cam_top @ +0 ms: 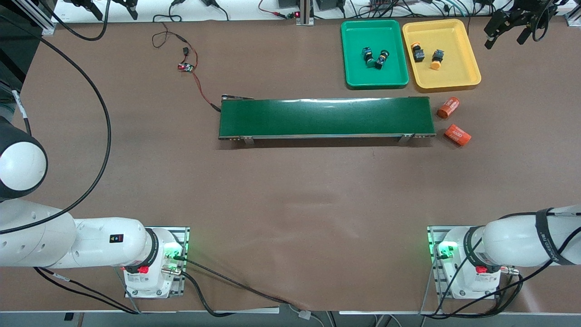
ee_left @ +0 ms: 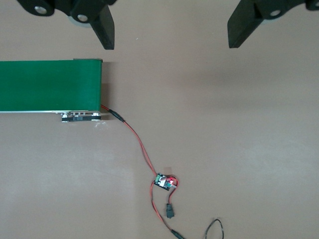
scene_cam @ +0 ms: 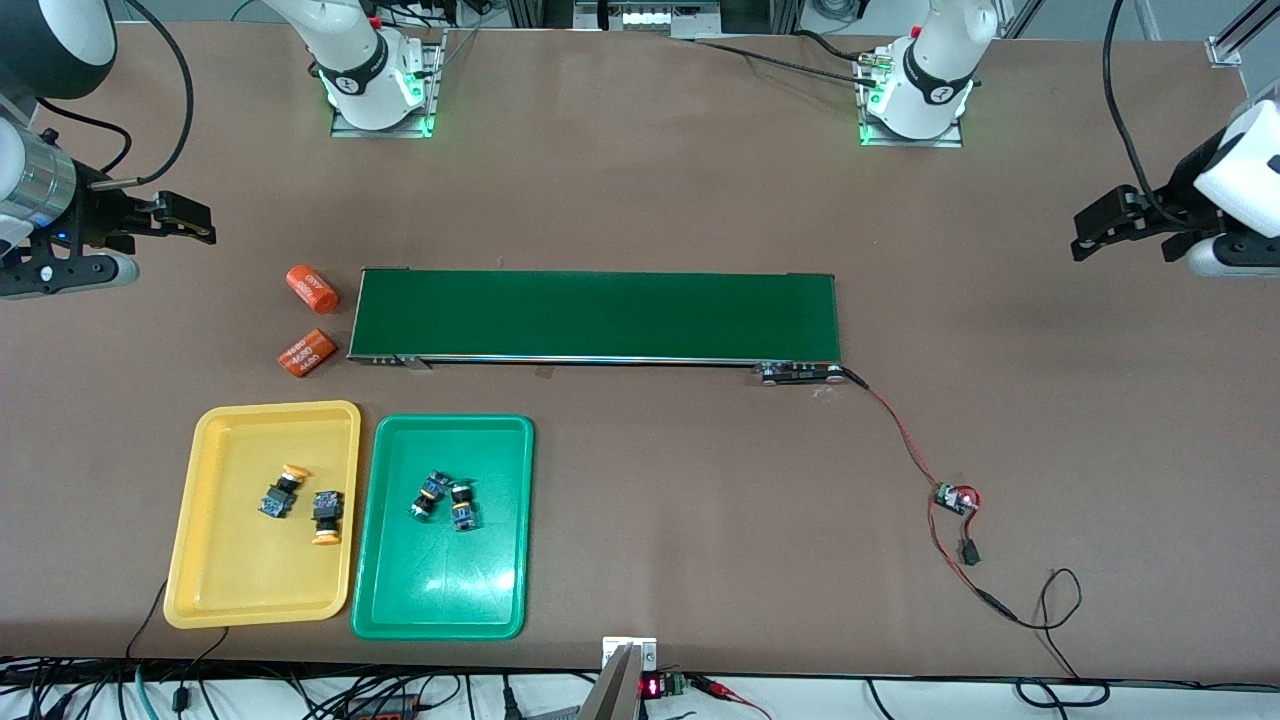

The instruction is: Sort buttons by color to trays

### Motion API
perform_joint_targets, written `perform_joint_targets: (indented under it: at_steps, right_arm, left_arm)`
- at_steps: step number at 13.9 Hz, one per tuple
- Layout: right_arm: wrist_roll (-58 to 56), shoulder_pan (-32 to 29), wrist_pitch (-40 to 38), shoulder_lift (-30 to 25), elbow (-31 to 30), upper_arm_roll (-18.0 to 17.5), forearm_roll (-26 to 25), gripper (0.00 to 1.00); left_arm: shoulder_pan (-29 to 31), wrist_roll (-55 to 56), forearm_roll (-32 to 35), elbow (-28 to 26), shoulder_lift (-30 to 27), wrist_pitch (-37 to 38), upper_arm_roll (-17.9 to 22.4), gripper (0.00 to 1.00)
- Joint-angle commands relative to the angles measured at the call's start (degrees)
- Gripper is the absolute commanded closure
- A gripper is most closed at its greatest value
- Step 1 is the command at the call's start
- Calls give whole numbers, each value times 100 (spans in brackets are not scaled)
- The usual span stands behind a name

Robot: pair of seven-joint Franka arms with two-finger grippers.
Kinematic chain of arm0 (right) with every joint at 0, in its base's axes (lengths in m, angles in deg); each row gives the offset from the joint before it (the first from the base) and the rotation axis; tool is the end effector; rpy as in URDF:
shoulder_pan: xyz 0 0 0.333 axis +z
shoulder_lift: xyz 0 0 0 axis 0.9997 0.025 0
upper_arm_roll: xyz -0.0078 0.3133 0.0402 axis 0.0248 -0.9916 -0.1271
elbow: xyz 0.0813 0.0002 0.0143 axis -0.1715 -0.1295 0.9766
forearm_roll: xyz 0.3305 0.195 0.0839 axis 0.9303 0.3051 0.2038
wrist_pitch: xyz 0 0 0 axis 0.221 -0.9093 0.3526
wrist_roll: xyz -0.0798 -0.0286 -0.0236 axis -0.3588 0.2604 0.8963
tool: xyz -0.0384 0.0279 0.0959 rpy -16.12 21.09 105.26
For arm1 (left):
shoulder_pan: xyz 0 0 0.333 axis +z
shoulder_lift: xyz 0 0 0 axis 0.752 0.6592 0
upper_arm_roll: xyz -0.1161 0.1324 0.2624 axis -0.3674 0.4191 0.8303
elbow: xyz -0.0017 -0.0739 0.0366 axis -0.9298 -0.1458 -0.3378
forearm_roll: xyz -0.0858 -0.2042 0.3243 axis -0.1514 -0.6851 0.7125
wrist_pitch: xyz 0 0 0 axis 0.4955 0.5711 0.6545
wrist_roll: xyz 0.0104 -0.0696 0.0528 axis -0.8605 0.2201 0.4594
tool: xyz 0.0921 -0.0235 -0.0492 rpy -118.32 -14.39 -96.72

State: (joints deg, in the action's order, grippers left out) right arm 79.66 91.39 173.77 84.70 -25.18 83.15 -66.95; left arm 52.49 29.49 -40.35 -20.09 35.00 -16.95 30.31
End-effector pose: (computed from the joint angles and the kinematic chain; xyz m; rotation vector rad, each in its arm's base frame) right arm 0.5508 -0.0072 0.5422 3.0954 0.2305 -0.3167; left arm 0.5579 -0.0318 0.6206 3.1353 -0.0021 -0.0286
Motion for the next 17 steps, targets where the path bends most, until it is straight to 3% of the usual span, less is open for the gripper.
perform_joint_targets:
  at_steps: [1,10,17]
  right_arm:
    - [52,-36,36,37,98,-22,-67,0]
    - [43,-318,45,212,275,14,-32,0]
    - [52,-642,115,292,512,-161,3,0]
  left_arm:
    - [31,14,106,39,-34,5,-65,0]
    - [58,14,71,30,-25,5,15,0]
    - [49,14,35,48,10,-13,-12,0]
